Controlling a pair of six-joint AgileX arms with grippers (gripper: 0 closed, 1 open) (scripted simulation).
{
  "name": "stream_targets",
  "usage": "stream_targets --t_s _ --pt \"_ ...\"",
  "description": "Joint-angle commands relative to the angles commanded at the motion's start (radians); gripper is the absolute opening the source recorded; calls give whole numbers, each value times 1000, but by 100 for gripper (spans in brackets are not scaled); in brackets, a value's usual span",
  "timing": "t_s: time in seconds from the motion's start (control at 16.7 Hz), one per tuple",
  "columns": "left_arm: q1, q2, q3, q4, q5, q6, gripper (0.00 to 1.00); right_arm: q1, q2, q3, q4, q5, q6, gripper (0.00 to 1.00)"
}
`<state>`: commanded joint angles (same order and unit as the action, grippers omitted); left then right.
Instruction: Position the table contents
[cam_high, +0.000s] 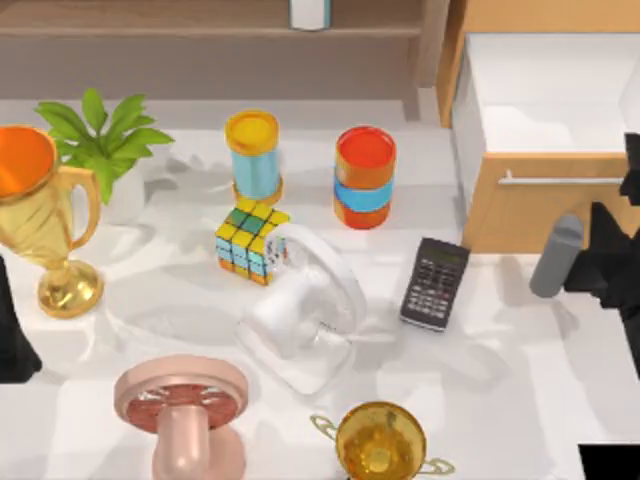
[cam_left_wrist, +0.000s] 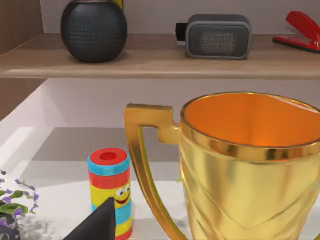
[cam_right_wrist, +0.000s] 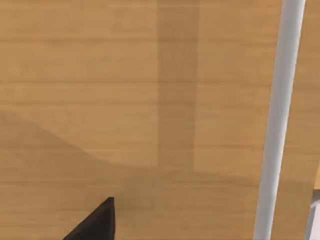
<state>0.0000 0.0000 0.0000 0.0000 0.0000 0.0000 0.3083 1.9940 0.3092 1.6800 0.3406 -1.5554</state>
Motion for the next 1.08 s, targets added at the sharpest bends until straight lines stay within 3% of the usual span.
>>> stream_targets --t_s 0.18,0.96,1.08 --pt "0 0 0 0 0 0 100 0 0 0 0 0 0 100" --pt "0 0 0 0 0 0 100 0 0 0 0 0 0 2" --pt "0 0 0 0 0 0 100 0 0 0 0 0 0 0"
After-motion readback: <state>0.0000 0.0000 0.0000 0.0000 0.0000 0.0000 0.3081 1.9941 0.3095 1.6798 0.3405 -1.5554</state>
